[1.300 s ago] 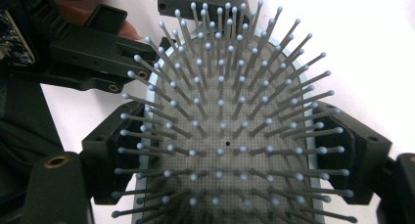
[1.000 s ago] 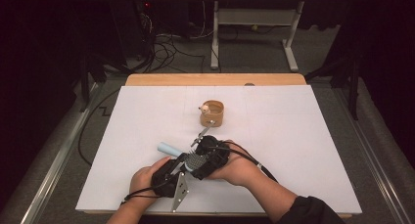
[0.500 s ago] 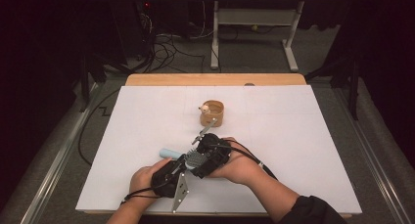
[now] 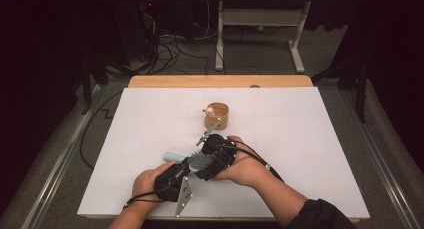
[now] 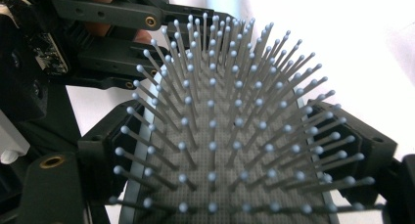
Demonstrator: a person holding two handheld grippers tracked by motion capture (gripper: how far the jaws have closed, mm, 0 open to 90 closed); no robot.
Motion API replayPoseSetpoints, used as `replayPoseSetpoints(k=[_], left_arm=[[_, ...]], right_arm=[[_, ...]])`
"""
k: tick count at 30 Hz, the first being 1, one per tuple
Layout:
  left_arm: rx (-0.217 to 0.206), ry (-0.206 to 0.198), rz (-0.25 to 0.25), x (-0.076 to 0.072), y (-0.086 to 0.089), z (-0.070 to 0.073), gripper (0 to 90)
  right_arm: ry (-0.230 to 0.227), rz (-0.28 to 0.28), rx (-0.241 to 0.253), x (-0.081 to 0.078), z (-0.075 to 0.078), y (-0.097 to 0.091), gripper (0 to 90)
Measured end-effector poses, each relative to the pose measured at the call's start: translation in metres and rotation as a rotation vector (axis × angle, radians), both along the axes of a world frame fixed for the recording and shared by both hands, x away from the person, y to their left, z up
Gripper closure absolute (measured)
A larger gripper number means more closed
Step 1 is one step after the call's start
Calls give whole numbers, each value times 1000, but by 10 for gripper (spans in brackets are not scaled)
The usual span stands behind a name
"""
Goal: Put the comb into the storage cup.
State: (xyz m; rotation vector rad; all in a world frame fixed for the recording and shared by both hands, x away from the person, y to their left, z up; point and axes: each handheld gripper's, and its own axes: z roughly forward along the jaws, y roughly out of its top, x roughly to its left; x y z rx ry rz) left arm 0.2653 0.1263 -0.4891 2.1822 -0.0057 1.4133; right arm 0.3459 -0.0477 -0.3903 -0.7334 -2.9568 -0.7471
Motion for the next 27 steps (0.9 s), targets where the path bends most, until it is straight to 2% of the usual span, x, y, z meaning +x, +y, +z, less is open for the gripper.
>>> replayPoseSetpoints(k=[3, 4, 8, 27], left_arm=[[-10, -1, 12, 1, 1, 1, 769], [-12, 0, 14, 1, 2, 2, 769], [-19, 4, 20, 2, 2, 2, 769], [-31, 6, 38, 4, 4, 3, 769]], right_arm=[[18, 1, -2, 1, 1, -2, 120], [11, 0, -7, 1, 1, -1, 76], [-6, 0, -28, -2, 1, -2, 1], [-33, -13, -55, -7, 9, -26, 2]])
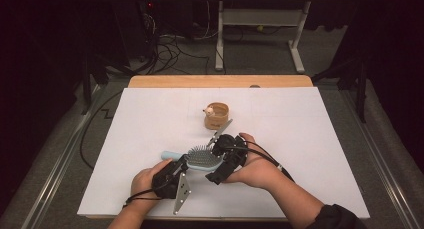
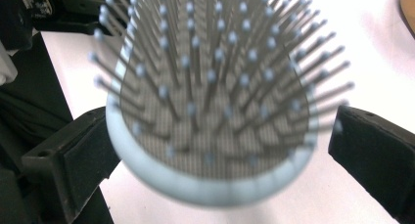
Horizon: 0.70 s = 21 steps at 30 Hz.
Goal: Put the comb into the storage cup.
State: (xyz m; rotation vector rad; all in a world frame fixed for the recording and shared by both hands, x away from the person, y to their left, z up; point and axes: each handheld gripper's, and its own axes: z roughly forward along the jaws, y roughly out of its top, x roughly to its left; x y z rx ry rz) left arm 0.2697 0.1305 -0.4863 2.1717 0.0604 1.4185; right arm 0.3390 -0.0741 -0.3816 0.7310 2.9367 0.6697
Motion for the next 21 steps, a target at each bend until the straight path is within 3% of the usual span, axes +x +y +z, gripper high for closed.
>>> replayPoseSetpoints(k=[21], left_arm=[[-15, 9, 17, 2, 2, 1, 769]], right_arm=[[-22, -28, -66, -2, -12, -41, 2]])
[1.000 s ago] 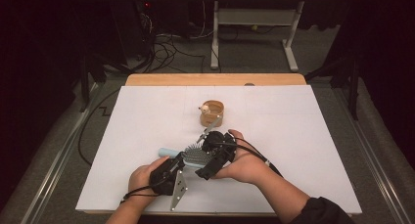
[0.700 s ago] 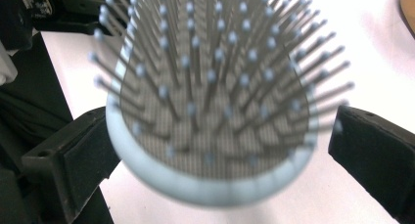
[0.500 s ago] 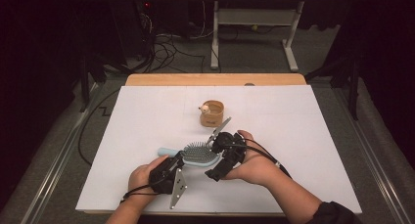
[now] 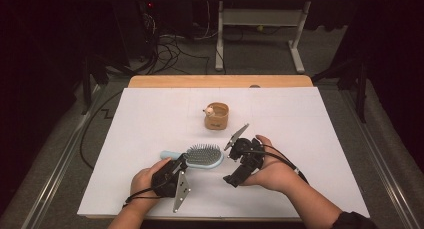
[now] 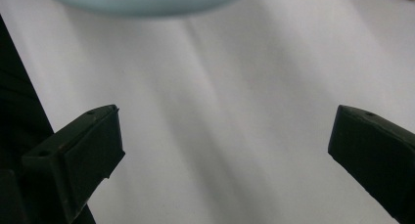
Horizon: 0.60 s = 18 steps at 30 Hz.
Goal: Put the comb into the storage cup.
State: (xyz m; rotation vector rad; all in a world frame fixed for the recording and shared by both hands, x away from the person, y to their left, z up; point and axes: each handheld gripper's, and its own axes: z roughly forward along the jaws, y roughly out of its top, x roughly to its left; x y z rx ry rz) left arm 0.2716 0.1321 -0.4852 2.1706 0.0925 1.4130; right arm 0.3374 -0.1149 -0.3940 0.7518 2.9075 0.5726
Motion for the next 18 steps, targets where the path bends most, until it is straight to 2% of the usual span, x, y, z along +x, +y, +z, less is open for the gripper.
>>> replayPoseSetpoints(k=[7, 11, 18], left_arm=[[-8, 0, 2, 0, 1, 1, 768], [-33, 3, -2, 0, 2, 3, 768], [-93, 14, 9, 3, 6, 7, 768]], right_arm=[[-2, -12, -36, 2, -13, -15, 3], [-4, -20, -64, 2, -21, -23, 2], [-12, -44, -74, 4, -29, -39, 2]])
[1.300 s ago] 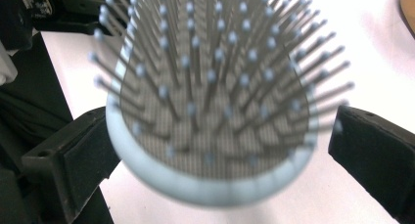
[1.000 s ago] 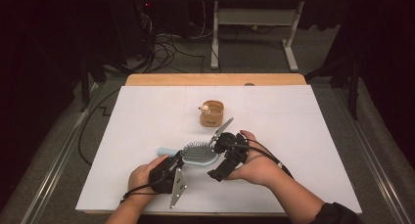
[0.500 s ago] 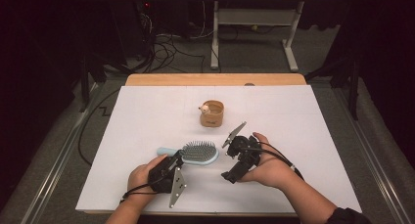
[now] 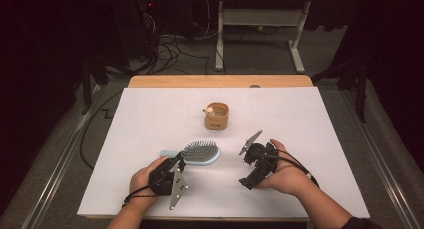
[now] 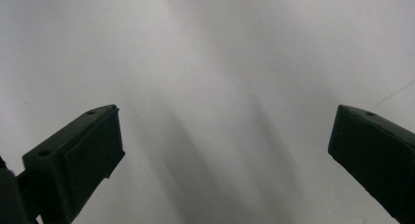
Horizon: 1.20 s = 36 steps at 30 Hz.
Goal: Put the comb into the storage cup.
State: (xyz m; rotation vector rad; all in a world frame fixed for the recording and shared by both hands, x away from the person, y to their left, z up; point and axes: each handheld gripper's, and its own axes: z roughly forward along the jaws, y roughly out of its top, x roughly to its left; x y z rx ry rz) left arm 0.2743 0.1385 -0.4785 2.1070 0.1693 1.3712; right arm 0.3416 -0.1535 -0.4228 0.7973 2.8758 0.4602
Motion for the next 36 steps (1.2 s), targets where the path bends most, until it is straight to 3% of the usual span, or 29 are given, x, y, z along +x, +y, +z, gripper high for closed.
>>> replayPoseSetpoints(k=[9, 16, 27, 36], left_arm=[[-47, 13, 14, 2, 5, 5, 768], [-77, 26, 22, 3, 7, 7, 769], [-113, 36, 31, 5, 10, 9, 769], [-184, 52, 52, 6, 15, 14, 768]], right_arm=[[3, -29, -28, 2, -12, -16, 2], [-22, -66, 5, 3, -15, -27, 3], [-98, -141, 113, 1, -20, -45, 3], [-151, -202, 215, 0, -24, -55, 3]])
